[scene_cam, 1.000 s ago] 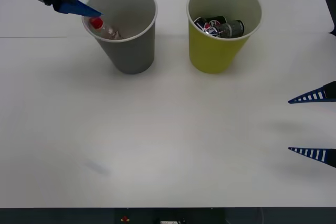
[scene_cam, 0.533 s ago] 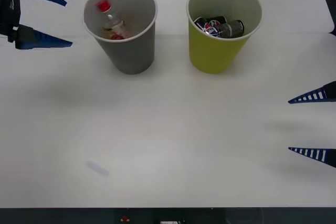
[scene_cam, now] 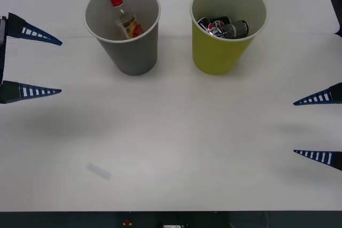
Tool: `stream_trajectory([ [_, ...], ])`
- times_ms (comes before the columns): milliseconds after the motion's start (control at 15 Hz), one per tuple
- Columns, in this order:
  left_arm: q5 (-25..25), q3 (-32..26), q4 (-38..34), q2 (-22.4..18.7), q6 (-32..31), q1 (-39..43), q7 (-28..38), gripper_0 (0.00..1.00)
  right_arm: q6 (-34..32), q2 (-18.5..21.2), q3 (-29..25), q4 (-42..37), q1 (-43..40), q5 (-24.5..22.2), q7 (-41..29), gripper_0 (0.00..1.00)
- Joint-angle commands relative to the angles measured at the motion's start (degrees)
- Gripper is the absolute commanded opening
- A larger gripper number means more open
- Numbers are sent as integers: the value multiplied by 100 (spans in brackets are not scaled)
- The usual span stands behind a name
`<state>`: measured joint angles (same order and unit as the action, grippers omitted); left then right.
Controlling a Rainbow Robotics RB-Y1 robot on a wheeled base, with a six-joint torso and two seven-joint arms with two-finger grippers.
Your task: Put the can into the green bin and the plastic bottle into the gray bin
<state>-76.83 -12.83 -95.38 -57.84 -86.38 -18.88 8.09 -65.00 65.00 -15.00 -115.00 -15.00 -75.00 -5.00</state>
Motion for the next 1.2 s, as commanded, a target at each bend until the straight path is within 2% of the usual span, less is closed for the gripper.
stream_trajectory([
  [67, 353, -158, -279, -131, 130, 693, -492, 100, 0, 0, 0, 0, 0, 0, 0, 100],
  [267, 555, -492, -543, -131, 139, 1405, -861, 100, 0, 0, 0, 0, 0, 0, 0, 100],
  [600, 766, -852, -982, -149, 139, 2415, -1037, 100, 0, 0, 0, 0, 0, 0, 0, 100],
  [1200, 792, -861, -1035, -175, 86, 2714, -1222, 100, 0, 0, 0, 0, 0, 0, 0, 100],
])
